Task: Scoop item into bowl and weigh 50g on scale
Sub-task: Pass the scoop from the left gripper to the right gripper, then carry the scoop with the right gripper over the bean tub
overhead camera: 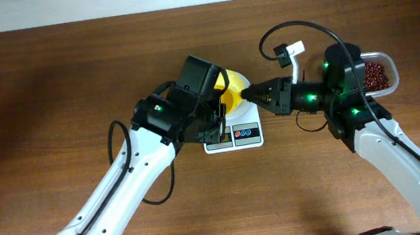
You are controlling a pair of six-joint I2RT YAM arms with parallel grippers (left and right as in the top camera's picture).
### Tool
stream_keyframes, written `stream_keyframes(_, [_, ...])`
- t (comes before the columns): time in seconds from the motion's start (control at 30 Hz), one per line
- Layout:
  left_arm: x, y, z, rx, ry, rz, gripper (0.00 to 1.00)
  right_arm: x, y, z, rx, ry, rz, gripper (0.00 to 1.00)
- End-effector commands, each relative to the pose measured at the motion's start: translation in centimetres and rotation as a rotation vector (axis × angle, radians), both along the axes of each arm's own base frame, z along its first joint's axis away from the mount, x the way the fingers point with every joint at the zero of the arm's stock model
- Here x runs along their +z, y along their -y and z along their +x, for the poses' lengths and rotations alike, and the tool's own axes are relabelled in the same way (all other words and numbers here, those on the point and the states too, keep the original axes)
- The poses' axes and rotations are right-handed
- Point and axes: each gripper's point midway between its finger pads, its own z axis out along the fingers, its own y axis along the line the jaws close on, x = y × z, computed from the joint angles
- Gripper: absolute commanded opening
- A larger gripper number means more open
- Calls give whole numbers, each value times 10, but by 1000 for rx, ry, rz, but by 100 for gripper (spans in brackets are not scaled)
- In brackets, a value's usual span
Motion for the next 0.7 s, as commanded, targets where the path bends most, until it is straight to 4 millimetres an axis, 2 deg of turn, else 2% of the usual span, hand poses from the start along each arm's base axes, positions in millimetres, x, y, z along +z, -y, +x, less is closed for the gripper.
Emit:
stream_keyframes(0.0, [11,6,0,2,22,-27,65,8,-9,-5,44,33,7,4])
stream_keyframes(0.03, [11,6,0,2,22,-26,100,8,-8,-5,41,33,7,4])
stream_keyframes(0.2, [16,4,-1,-59,59,-5,99,2,-4,3,-12,23,-18,4])
stream_keyframes(0.33, [44,-6,0,-210,220,46,99,-3,2,17,-98,27,-56,4])
stream_keyframes(0.43, [69,-22,-1,-356,393,174,99,-2,5,24,-130,55,-76,4])
stream_keyframes(0.53, [88,-27,-8,-523,520,262,99,-1,12,34,-187,54,-131,4])
stream_keyframes(0.67, [90,-30,-11,-742,614,396,99,1,28,46,-264,57,-302,4])
